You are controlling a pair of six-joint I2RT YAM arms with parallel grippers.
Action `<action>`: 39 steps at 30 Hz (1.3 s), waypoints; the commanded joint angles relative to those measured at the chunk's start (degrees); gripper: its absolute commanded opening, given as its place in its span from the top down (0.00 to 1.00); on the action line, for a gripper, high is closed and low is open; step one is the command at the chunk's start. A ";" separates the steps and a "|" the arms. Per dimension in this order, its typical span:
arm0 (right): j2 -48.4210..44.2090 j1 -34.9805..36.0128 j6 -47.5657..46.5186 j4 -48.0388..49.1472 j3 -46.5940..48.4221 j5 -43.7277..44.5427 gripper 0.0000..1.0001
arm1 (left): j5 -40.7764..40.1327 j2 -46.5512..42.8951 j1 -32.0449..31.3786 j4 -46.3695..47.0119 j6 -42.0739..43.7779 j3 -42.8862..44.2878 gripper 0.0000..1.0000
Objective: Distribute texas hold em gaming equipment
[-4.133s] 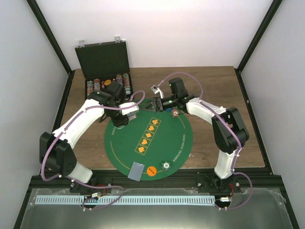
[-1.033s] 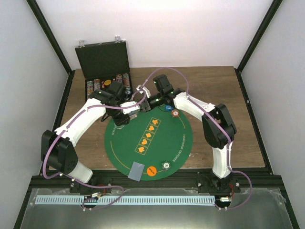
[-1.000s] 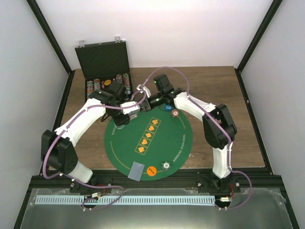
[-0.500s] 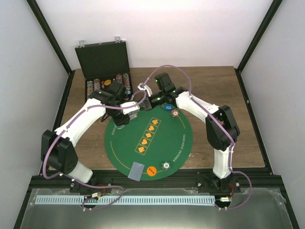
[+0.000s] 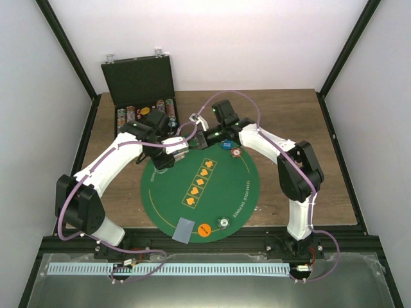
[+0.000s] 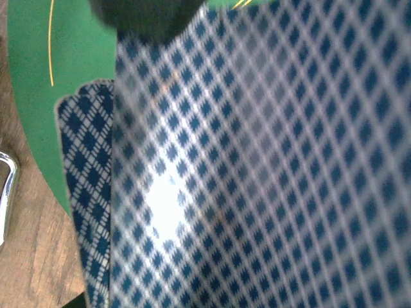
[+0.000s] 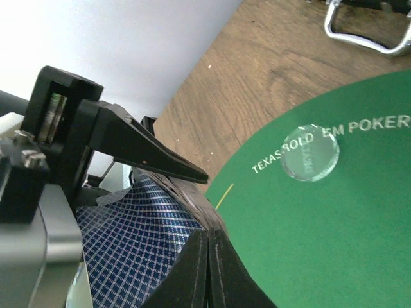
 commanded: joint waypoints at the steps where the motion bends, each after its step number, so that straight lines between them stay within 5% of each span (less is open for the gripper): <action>1: -3.33 -1.99 -0.48 -0.19 -1.27 1.21 0.99 | 0.27 -0.49 0.12 0.67 0.54 -0.52 0.60; 24: -8.27 -8.71 -8.08 -5.17 -1.00 8.11 0.99 | -0.38 -0.12 0.20 1.20 0.30 -0.93 0.60; 39: 8.63 -9.59 -50.42 -19.87 15.00 27.84 0.99 | -0.67 -0.39 0.55 1.20 0.08 -0.99 0.60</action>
